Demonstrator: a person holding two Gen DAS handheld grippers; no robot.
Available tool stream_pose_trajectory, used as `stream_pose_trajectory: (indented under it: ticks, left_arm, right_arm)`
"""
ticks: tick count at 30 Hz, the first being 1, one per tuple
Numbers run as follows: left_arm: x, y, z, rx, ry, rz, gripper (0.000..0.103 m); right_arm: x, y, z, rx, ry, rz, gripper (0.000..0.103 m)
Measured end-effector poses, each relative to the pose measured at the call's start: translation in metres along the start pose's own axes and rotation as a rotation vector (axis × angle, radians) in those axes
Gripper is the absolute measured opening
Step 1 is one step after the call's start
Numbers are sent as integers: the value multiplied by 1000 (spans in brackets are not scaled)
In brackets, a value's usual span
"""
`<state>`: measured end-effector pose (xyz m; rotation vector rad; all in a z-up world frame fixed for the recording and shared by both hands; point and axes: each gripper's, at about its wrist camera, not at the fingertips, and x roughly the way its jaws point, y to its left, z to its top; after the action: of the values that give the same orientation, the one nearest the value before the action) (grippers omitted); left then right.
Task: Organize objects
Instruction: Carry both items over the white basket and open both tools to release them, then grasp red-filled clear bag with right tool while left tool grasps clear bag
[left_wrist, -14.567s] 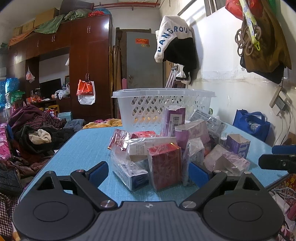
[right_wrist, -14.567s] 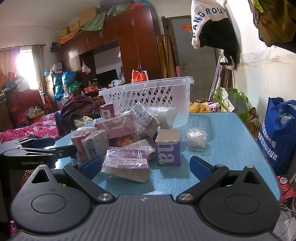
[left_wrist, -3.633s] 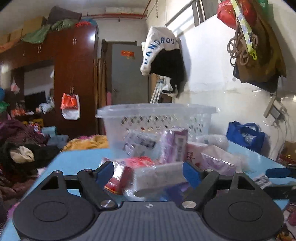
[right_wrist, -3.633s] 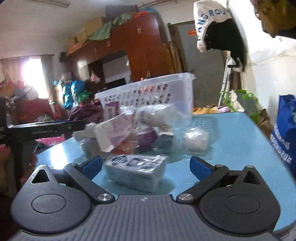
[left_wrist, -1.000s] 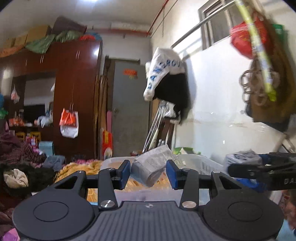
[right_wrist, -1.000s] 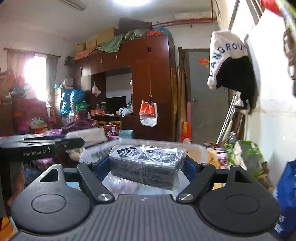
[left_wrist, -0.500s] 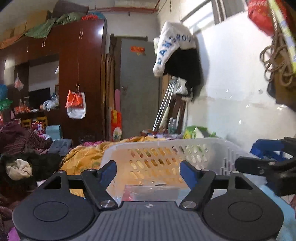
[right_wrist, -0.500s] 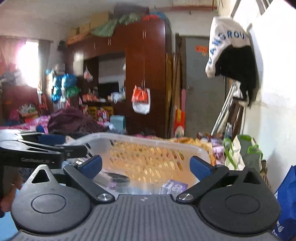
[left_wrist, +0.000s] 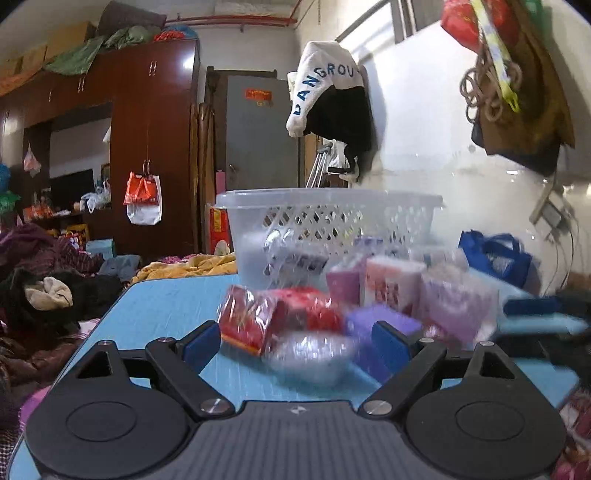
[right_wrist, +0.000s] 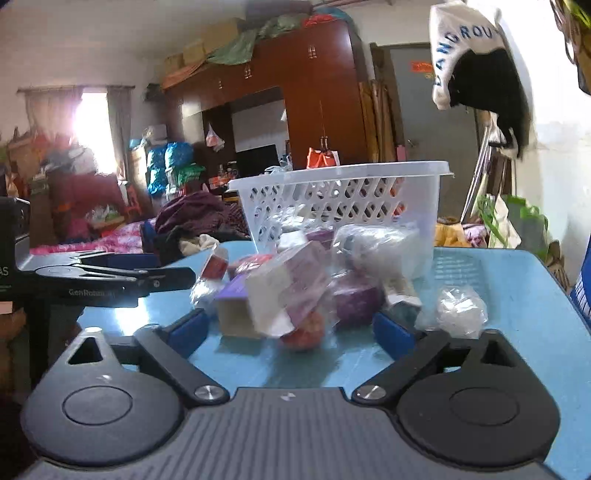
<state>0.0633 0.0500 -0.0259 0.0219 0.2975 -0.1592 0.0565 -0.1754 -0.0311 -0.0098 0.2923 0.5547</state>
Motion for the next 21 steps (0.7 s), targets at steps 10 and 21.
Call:
stream_pose_trajectory:
  ticks: [10,21]
  left_arm:
    - [14,3,-10,-27,54,14,91]
    - [26,-12,-6,-19,75,71,85]
  right_arm:
    - [24,4,4,-25,7,-2,44]
    - [-19,-11,8,29,-86,14,42]
